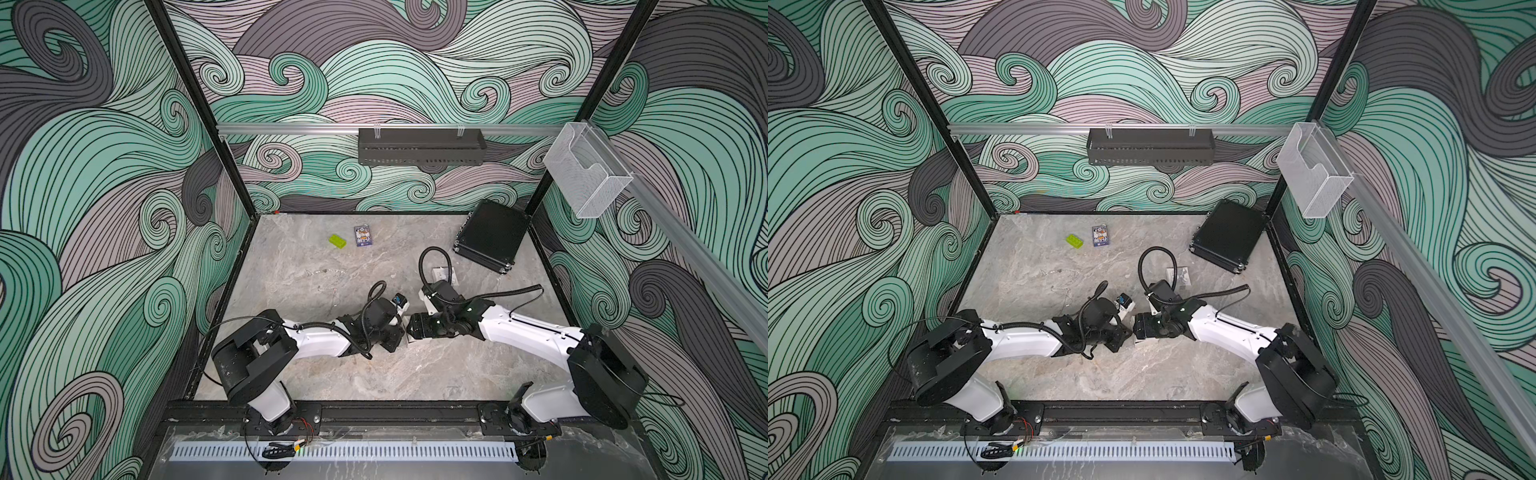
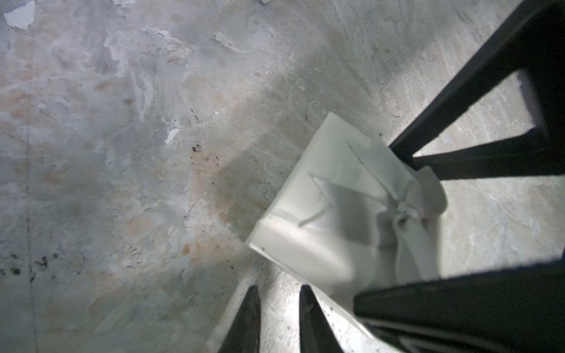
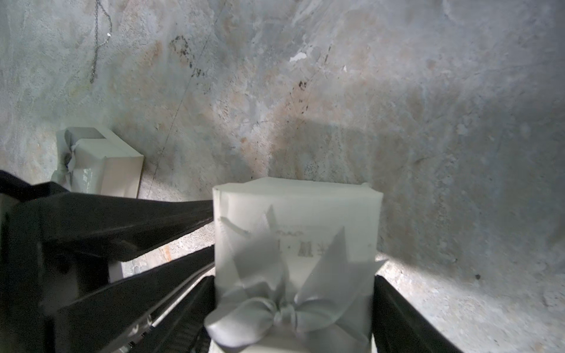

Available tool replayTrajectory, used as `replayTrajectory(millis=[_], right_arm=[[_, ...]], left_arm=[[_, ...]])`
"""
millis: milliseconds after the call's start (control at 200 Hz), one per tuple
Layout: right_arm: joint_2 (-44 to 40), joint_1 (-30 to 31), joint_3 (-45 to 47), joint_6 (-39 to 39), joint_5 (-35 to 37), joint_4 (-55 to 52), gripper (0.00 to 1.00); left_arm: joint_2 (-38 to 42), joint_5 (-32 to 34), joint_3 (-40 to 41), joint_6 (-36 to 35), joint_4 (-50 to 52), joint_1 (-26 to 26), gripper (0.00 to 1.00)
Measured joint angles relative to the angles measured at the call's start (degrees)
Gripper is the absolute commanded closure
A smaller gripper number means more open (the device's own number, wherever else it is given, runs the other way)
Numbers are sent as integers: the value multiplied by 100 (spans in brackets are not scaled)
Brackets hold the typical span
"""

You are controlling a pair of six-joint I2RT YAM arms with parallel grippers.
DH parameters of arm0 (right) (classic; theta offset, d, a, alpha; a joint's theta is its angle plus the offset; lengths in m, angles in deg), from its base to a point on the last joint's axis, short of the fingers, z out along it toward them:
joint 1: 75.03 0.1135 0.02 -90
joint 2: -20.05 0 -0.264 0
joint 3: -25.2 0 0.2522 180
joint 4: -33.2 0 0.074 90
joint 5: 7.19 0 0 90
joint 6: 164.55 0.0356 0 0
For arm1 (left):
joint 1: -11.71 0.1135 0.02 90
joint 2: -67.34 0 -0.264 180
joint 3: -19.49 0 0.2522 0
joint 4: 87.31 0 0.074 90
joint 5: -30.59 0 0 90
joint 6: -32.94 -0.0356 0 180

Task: Take the necklace out of the lift-off lid jewelry box
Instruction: Close the lid on the jewelry box.

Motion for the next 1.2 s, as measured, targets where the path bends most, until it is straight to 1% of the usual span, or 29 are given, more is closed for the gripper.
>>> replayTrajectory(millis=[170, 355, 545, 660, 826, 981, 1201], right_arm=[[111, 35, 0, 13, 24, 37, 19], [125, 55, 0, -59, 39, 31, 14], [-140, 55, -4, -232, 85, -79, 13], [-310, 42, -4, -306, 146, -146, 18], [-304, 4, -4, -348, 295, -170, 27], [-39, -15, -4, -450, 343, -142, 34], [337, -15, -4, -459, 297, 74, 39]], left_arm=[[-39, 17, 4, 59, -9, -17, 77], [9, 199, 144, 155, -66, -17, 76], [254, 496, 315, 192, 116, -26, 76], [358, 614, 317, 192, 254, -26, 76], [702, 693, 315, 190, 485, -26, 76], [1239, 820, 227, 175, 817, -26, 76], [1958, 1158, 42, 129, 1314, -9, 74]])
